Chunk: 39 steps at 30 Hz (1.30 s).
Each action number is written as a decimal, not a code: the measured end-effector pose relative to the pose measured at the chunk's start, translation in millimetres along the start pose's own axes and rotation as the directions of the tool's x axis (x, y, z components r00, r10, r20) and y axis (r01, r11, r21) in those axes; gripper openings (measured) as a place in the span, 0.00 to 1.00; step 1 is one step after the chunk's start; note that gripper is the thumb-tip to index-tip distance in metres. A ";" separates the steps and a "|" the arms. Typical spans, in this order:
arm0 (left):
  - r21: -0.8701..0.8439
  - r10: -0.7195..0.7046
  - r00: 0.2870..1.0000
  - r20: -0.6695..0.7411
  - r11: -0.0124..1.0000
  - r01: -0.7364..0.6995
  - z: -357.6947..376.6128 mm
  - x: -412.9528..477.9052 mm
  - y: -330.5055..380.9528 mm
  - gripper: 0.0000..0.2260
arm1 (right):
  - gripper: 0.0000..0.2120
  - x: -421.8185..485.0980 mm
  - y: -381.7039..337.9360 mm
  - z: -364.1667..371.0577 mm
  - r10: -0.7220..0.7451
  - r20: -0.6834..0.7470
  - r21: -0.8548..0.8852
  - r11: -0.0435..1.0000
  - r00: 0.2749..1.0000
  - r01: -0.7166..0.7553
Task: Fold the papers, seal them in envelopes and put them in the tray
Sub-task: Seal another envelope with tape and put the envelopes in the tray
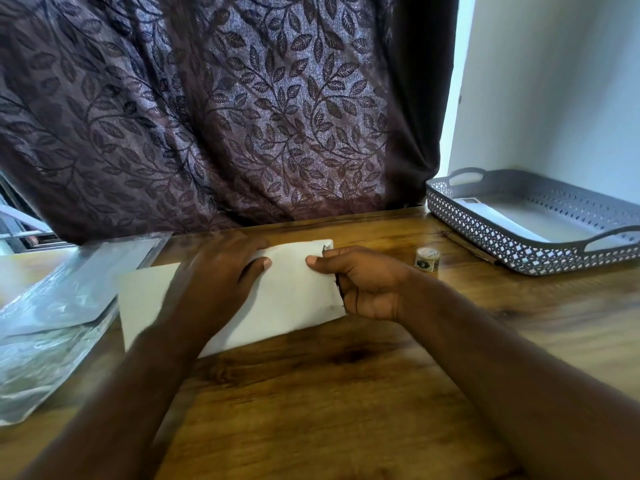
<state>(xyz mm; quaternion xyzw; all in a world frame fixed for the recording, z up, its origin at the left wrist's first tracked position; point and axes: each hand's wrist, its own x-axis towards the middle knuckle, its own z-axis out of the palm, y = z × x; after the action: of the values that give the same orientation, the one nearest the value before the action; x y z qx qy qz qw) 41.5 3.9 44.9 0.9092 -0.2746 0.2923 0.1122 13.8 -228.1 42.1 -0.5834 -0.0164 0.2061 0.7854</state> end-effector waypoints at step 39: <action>0.269 -0.109 0.993 0.033 0.958 0.096 6.5 -8.5 -11.7 0.50 | 0.05 14.7 -10.6 -74.9 -0.673 -0.161 -0.958 0.283 0.722 0.050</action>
<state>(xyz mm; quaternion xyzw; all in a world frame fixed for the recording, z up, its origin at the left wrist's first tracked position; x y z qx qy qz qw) 45.4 14.8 34.1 0.9357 -0.1878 0.2986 -0.0031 50.4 -293.7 24.9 -0.9219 -0.0426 -0.2102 0.3227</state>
